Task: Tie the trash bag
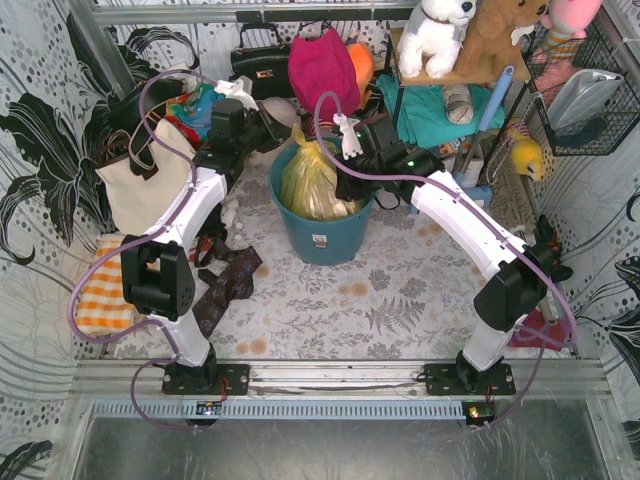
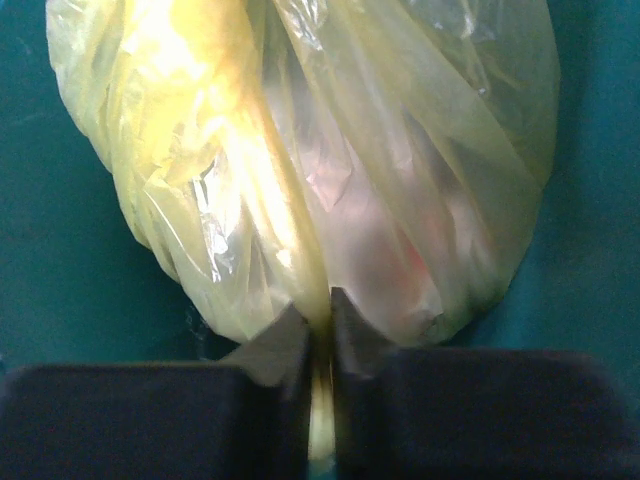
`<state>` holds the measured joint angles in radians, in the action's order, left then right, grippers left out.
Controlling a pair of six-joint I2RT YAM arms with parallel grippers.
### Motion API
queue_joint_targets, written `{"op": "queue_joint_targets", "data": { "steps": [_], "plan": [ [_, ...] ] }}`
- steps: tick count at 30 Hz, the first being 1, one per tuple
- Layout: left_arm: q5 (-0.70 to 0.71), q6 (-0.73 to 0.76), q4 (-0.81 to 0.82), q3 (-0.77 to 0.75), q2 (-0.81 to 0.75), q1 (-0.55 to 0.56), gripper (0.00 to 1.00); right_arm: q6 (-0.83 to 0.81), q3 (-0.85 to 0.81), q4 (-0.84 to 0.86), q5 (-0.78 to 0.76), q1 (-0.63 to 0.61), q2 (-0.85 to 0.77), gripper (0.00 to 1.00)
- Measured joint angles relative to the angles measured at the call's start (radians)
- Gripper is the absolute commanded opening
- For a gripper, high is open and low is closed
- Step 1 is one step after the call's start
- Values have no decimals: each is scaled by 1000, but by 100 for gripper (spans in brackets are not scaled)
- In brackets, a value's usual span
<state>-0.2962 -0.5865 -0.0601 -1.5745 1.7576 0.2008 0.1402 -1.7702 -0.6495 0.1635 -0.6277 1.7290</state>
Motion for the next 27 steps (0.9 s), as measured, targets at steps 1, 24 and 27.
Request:
{"op": "queue_joint_targets", "data": {
  "steps": [1,24,27],
  "plan": [
    [0,0,0,0,0,0,0,2,0,-1,0,0,3,0],
    [87,54,48,-50,-134,6,0,182,217,177,-46,0,-484,0],
    [107,54,43,14,-95,6,0,216,320,195,-47,0,-475,0]
  ]
}}
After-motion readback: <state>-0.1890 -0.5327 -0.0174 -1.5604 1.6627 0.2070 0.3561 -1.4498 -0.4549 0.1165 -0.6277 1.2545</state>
